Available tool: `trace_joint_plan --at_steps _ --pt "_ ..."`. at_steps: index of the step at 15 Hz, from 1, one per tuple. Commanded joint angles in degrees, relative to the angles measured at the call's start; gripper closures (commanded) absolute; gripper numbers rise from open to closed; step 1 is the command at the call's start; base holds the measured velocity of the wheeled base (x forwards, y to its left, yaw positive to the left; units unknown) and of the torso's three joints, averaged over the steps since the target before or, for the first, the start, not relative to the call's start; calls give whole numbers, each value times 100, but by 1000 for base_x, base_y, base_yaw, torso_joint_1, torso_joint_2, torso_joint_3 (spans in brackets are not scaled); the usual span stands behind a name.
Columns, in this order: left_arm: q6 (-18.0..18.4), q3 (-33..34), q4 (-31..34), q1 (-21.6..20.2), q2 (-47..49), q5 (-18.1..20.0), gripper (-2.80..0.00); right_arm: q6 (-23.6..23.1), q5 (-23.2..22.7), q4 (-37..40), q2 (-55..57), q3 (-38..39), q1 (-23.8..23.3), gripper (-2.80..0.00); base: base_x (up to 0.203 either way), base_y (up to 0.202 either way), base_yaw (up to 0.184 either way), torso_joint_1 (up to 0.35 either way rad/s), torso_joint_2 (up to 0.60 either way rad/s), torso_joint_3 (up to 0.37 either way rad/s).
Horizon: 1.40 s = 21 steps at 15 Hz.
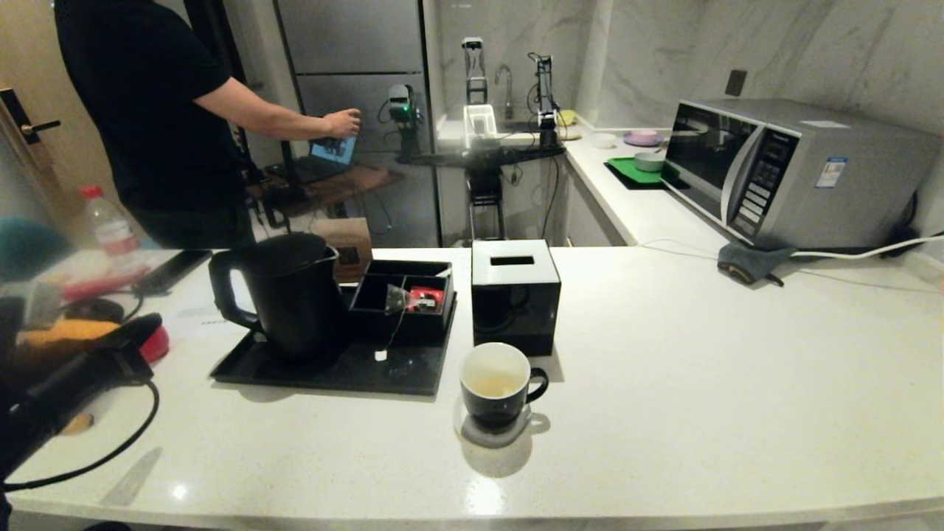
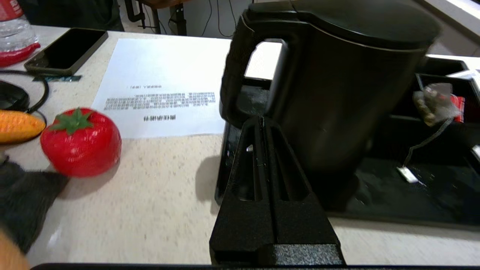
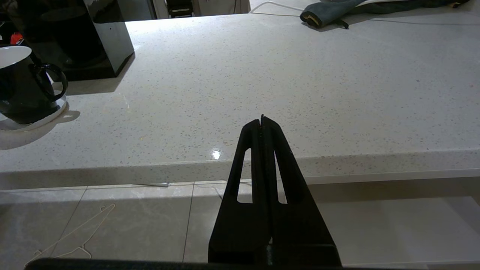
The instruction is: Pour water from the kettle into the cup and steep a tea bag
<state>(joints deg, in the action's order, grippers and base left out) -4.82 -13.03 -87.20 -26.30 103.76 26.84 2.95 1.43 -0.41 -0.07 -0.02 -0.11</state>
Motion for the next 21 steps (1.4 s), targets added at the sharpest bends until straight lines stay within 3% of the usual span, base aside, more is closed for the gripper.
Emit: trace_joint_plan --at_steps 1,5,7,10,13,16,21 --pt "-5 354 -149 -16 -403 8 0 4 5 -2 7 1 2 0 0 0 0 0 0 0" --pt "4 972 -129 45 -1012 67 0 4 3 -2 7 2 2 0 0 0 0 0 0 0" --pt "-5 1194 -106 48 -1274 587 0 4 -2 -2 7 2 -6 0 0 0 0 0 0 0" --pt "-7 1292 5 89 -1680 873 0 4 -2 -2 7 2 2 0 0 0 0 0 0 0" --pt "-23 1294 79 510 -1780 1376 0 3 -1 -2 7 2 -5 0 0 0 0 0 0 0" --pt "-60 1294 106 916 -1917 1403 0 0 3 -2 7 2 -6 0 0 0 0 0 0 0" --pt "-92 1294 216 1157 -2350 1400 0 4 -2 -2 7 2 -7 0 0 0 0 0 0 0"
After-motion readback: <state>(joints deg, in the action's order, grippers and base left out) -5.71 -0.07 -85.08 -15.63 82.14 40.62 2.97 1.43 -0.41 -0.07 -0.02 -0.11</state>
